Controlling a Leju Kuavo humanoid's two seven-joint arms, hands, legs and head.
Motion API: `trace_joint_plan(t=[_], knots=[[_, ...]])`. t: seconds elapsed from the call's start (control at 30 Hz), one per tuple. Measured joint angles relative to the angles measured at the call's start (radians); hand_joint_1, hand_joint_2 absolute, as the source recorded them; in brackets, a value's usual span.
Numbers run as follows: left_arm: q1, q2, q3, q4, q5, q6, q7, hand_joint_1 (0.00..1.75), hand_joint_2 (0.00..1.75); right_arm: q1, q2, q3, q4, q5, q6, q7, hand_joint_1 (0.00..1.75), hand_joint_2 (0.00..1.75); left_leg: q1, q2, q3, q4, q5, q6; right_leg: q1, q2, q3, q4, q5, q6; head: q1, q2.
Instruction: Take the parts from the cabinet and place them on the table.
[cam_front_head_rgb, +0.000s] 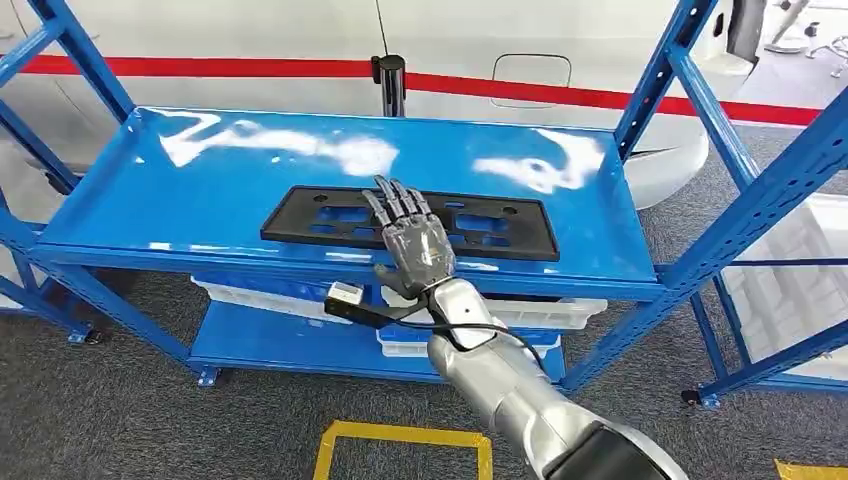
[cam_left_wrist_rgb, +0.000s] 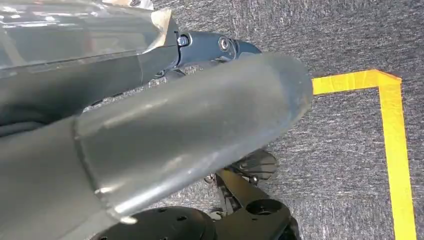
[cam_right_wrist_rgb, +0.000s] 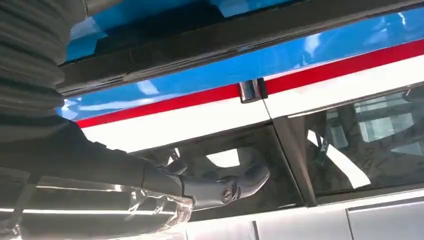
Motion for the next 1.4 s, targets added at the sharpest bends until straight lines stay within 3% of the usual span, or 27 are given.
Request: trace_joint_plan(t=[0.4, 0.7, 0.83, 1.27, 1.3, 1.33, 1.4], knots=[[0.0, -0.003, 0.0, 0.0, 0.001, 0.004, 0.0, 0.0, 0.0, -0.004, 0.006, -0.006, 0.025, 0.029, 0.0, 0.015, 0.0, 1.75, 0.0, 0.0, 0.0, 0.0, 0.0, 0.0, 0.0, 0.0, 0.0, 0.0, 0.0, 0.0, 0.0, 0.0], [-0.001, -0.005, 0.0, 0.0, 0.022, 0.018, 0.011, 0.0, 0.0, -0.048, 0.027, -0.036, 0.102, 0.145, 0.014, 0.142, 0.0, 1.75, 0.0, 0.0, 0.0, 0.0, 0.0, 0.0, 0.0, 0.0, 0.0, 0.0, 0.0, 0.0, 0.0, 0.0], [-0.001, -0.009, 0.0, 0.0, 0.035, 0.035, 0.013, 0.0, 0.0, -0.078, 0.047, -0.034, 0.16, 0.186, 0.087, 0.214, 0.0, 1.75, 0.0, 0.0, 0.0, 0.0, 0.0, 0.0, 0.0, 0.0, 0.0, 0.0, 0.0, 0.0, 0.0, 0.0], [-0.011, -0.014, 0.001, 0.0, 0.035, 0.039, 0.018, 0.0, 0.0, -0.127, 0.062, -0.029, 0.228, 0.225, 0.159, 0.303, 0.0, 1.75, 0.0, 0.0, 0.005, 0.0, 0.0, 0.0, 0.0, 0.0, 0.004, 0.0, 0.0, 0.0, 0.0, 0.0], [-0.011, -0.014, 0.0, 0.0, 0.034, 0.039, 0.018, 0.0, 0.0, -0.13, 0.063, -0.029, 0.231, 0.226, 0.168, 0.307, 0.16, 1.75, 0.0, 0.0, 0.006, 0.0, 0.0, 0.0, 0.0, 0.0, 0.005, 0.0, 0.0, 0.0, 0.0, 0.0], [-0.012, -0.014, 0.001, 0.0, 0.034, 0.039, 0.02, 0.0, 0.0, -0.133, 0.064, -0.029, 0.235, 0.227, 0.173, 0.31, 1.33, 1.75, 0.0, 0.0, 0.006, 0.0, 0.0, 0.0, 0.0, 0.0, 0.005, 0.0, 0.0, 0.0, 0.0, 0.0], [-0.013, -0.014, 0.0, 0.0, 0.034, 0.039, 0.021, 0.0, 0.0, -0.136, 0.066, -0.029, 0.238, 0.227, 0.183, 0.311, 1.48, 1.75, 0.0, 0.0, 0.007, 0.0, 0.0, 0.0, 0.0, 0.0, 0.006, 0.0, 0.0, 0.0, 0.0, 0.0]])
